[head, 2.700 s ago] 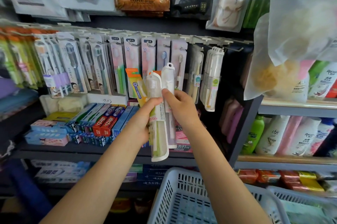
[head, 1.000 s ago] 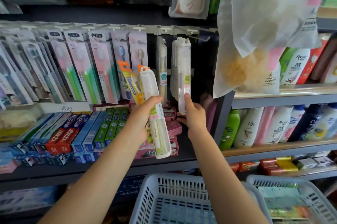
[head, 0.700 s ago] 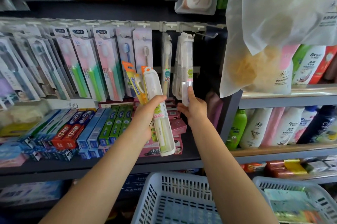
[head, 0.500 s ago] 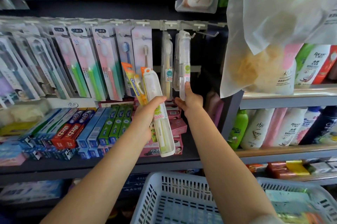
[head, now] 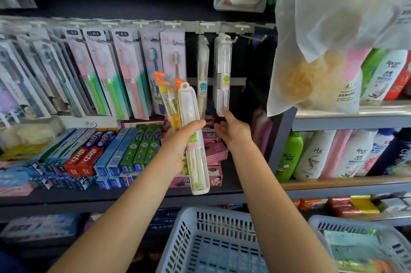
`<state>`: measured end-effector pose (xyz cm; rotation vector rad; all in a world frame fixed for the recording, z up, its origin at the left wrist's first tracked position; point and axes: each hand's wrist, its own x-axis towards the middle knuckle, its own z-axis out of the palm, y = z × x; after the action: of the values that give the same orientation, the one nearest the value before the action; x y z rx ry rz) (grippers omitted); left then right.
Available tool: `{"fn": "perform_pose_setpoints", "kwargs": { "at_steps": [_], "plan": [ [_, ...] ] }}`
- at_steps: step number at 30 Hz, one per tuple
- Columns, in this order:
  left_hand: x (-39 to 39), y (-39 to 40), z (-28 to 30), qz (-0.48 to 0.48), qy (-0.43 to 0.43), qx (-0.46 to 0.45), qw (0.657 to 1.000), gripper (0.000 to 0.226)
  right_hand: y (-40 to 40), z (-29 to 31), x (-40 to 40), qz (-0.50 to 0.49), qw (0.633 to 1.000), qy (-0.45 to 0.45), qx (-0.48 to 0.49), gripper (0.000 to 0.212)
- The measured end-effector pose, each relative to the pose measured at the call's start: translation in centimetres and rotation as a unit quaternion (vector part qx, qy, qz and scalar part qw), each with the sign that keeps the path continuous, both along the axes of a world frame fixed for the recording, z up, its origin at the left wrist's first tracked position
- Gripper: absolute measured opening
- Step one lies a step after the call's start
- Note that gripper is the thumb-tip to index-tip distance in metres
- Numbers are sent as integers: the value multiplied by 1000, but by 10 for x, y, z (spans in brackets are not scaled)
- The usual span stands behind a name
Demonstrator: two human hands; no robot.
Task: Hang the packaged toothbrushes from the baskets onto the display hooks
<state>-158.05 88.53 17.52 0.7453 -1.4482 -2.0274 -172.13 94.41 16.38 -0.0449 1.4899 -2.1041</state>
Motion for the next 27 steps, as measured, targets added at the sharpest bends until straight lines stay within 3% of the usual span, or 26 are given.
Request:
{"fn": "perform_pose_setpoints", "kwargs": {
  "at_steps": [2, 6, 10, 16, 21, 27],
  "plan": [
    [5, 0, -1, -4, 0, -2, 1000, 46, 13, -3, 22, 26, 998, 60, 8, 28],
    [16, -2, 0, 5, 20, -16, 1000, 35, 31, -13, 68, 181, 965, 192, 1, 41],
    [29, 0, 6, 47, 22, -28, 998, 46, 36, -10, 98, 220, 928, 301, 19, 26],
    [53, -2, 7, 9, 53, -40, 998, 30, 41, -7, 118, 187, 938, 288, -46, 14],
    [71, 0, -6, -25, 89, -39, 995, 48, 50, -16, 129, 183, 938, 292, -44, 22],
    [64, 4, -7, 38, 70, -35, 996, 18, 67, -42, 149, 205, 952, 225, -45, 43]
  ]
}}
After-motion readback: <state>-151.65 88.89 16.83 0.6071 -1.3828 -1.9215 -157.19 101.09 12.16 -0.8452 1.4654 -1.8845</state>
